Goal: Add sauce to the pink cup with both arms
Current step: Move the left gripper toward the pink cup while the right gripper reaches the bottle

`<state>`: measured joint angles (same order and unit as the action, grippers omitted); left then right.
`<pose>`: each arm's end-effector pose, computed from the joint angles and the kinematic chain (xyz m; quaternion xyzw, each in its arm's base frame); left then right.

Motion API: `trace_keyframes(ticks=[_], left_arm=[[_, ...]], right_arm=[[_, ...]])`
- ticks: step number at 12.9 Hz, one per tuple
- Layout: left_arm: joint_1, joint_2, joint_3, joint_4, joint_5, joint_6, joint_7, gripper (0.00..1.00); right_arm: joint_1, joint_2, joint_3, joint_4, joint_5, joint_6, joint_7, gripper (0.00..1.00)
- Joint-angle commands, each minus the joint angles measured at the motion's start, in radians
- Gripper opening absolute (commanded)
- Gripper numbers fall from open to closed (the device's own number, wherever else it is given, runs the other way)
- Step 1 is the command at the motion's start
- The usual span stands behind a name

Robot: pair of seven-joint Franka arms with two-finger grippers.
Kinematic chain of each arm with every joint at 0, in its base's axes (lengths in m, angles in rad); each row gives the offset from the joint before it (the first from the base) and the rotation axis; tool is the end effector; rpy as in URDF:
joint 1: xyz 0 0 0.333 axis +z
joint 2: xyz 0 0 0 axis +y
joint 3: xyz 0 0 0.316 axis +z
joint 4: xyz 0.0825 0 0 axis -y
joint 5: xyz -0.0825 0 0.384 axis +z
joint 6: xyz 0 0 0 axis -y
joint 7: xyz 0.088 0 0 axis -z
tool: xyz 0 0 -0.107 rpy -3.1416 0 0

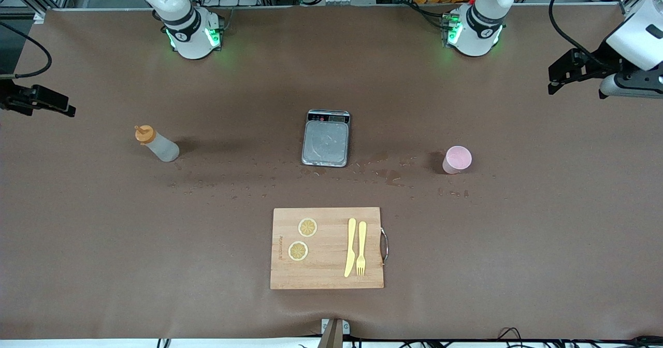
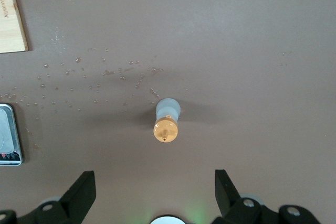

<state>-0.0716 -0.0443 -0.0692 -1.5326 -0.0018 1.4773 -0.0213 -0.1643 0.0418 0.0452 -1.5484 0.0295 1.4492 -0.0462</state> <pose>0.5258 -0.0757 0.6582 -0.9982 0.0598 0.0055 0.0011 0.5497 -0.0628 0.6021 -0.9968 0.0355 0.0689 0.0214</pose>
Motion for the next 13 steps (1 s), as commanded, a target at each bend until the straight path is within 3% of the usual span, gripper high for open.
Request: trace_keyframes(ticks=[1,5,13], left_arm=[[0.033,0.017,0.003,-0.001,-0.038,-0.023,0.003,1.00],[0.038,0.035,0.003,-0.099,-0.040,0.004,0.004,1.00],[0.038,0.044,0.002,-0.400,-0.109,0.334,-0.006,1.00]], right_arm=[[-0.032,0.006,0.010,-0.009,0.001,0.010,0.003,1.00],[-0.067,0.024,0.010,-0.010,0.016,0.004,0.006,1.00],[-0.167,0.070,0.010,-0.045,0.084,-0.018,0.178,1.00]])
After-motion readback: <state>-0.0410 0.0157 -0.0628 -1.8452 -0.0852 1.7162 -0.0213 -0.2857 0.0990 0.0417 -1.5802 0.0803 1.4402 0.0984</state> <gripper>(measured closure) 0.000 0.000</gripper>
